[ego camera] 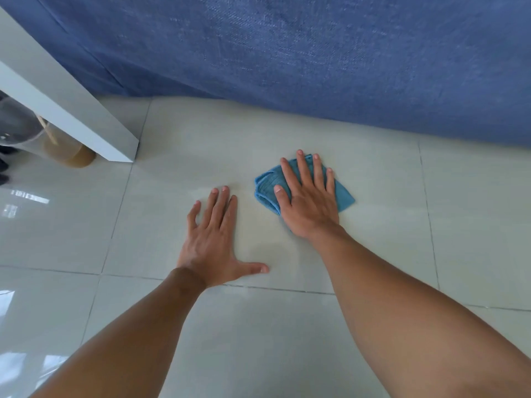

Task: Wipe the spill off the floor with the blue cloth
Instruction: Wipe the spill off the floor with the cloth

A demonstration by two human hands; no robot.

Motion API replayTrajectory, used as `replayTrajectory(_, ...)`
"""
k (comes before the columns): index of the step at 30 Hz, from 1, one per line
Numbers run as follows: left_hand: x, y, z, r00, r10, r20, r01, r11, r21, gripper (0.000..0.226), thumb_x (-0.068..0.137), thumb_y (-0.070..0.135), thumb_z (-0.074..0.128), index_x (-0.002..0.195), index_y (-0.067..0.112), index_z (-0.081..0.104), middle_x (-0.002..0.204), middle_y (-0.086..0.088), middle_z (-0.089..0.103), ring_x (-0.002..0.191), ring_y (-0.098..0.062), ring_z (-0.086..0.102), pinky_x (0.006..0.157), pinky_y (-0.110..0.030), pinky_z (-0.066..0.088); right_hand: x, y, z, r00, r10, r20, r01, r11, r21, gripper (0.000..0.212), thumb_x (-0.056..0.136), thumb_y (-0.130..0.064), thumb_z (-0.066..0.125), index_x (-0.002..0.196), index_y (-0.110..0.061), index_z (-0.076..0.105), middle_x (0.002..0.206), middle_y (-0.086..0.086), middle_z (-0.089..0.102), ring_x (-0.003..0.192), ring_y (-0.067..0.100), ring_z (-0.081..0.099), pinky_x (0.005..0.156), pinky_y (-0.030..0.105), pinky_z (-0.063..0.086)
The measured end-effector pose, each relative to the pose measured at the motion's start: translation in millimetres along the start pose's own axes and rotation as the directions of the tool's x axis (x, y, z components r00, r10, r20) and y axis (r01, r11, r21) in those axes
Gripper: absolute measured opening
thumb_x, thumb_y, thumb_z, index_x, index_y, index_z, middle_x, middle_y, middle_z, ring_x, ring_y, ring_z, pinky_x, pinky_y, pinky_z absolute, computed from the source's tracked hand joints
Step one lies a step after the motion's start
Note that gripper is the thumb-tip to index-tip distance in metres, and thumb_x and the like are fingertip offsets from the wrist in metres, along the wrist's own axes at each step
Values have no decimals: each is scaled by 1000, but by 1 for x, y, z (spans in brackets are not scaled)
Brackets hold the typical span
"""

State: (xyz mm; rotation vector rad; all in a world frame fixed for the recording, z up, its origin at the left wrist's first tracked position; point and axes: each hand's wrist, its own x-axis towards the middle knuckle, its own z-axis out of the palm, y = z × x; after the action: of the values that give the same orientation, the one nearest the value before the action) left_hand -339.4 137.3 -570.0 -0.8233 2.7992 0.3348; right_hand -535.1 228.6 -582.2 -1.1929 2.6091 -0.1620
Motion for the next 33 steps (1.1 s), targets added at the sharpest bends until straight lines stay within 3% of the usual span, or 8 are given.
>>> replayTrajectory(7, 0, 1, -3, 1000, -19, 7, 19, 1000, 7, 152, 47, 106, 38, 156, 4, 11, 168, -12, -1, 155, -26, -6, 124, -53, 3, -23, 57, -11, 968, 247, 37, -247, 969, -6, 65, 101, -57, 16, 161, -35, 1, 170, -4, -13, 155, 24, -16, 124, 50, -9)
replayTrajectory(11, -2, 2, -4, 1000, -19, 4, 19, 1000, 6, 152, 48, 107, 36, 157, 4, 9, 168, -12, -3, 155, -25, -8, 124, -53, 2, -57, 70, -9, 948, 318, 29, -318, 948, -1, 65, 102, -56, 16, 161, -34, 0, 170, -3, -13, 155, 24, -15, 124, 50, -8)
replayTrajectory(16, -3, 2, -4, 1000, -18, 0, 18, 1000, -14, 153, 46, 107, 37, 157, 5, 9, 168, -10, -4, 155, -24, -10, 124, -52, 0, -98, 47, 4, 973, 232, 2, -231, 973, -18, 72, 94, -59, 8, 161, -32, 6, 171, 0, -6, 156, 29, -10, 125, 50, -4)
replayTrajectory(26, -1, 1, -2, 1000, 0, -8, 0, 1000, -9, 155, 43, 107, 37, 157, 4, 10, 168, -12, -1, 155, -26, -7, 124, -53, 0, -76, 21, 8, 998, -28, 54, 32, 997, -76, 69, 97, -61, 19, 160, -37, 6, 171, -4, -7, 156, 27, -13, 125, 51, -2)
replayTrajectory(33, -1, -1, 0, 1000, 9, -9, -9, 1000, 3, 153, 45, 108, 32, 156, 3, 14, 168, -15, 2, 155, -28, -2, 124, -55, 5, -32, 20, -2, 999, -8, 34, 9, 1000, -28, 69, 97, -62, 21, 160, -39, 8, 171, -7, -5, 156, 24, -13, 125, 49, -5)
